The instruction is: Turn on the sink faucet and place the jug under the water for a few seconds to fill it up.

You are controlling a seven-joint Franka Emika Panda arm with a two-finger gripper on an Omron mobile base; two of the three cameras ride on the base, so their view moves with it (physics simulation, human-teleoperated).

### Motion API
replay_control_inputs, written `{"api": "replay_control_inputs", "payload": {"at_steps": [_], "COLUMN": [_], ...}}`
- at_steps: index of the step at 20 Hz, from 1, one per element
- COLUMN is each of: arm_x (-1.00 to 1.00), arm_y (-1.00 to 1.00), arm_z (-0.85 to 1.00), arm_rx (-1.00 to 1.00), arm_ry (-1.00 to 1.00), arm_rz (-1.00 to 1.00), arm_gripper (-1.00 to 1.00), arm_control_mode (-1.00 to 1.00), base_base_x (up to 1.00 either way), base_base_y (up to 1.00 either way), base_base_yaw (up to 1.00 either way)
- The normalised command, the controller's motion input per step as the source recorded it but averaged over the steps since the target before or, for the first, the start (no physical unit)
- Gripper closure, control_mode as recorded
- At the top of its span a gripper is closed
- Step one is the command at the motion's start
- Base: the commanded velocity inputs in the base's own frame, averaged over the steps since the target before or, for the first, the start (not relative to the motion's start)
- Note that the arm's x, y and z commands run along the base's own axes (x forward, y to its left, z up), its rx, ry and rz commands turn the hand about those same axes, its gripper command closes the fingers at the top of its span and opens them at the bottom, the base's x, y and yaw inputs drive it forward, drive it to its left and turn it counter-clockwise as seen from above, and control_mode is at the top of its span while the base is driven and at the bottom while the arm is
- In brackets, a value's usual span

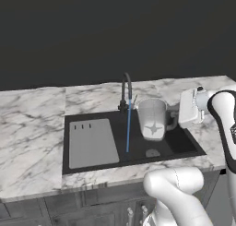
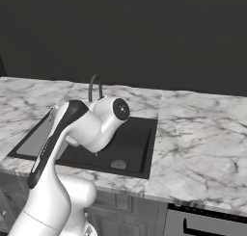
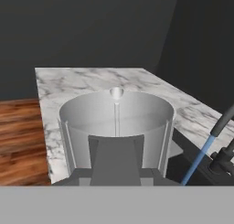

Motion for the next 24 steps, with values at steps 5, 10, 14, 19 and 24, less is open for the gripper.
{"api": "replay_control_inputs", "payload": {"at_steps": [5,10,14,19,24], "arm_x": [0.04,0.14,0.22,0.33,0.33], "arm_y": [-0.12,-0.33,-0.36,-0.26,-0.07], "arm_z": [0.00,0.00,-0.06,-0.21,-0.26], "arm_rx": [0.01,0.04,0.03,0.01,0.00], "arm_ry": [0.00,0.00,0.00,0.04,0.10], "arm_rz": [0.00,0.01,0.01,0.01,0.02], "arm_gripper": [1.00,1.00,1.00,1.00,1.00], "arm_control_mode": [-1.00,-1.00,-1.00,-1.00,-1.00], "base_base_x": [0.14,0.00,0.00,0.00,0.00], "base_base_y": [-0.15,0.00,0.00,0.00,0.00], "base_base_yaw": [0.00,0.00,0.00,0.00,0.00]}}
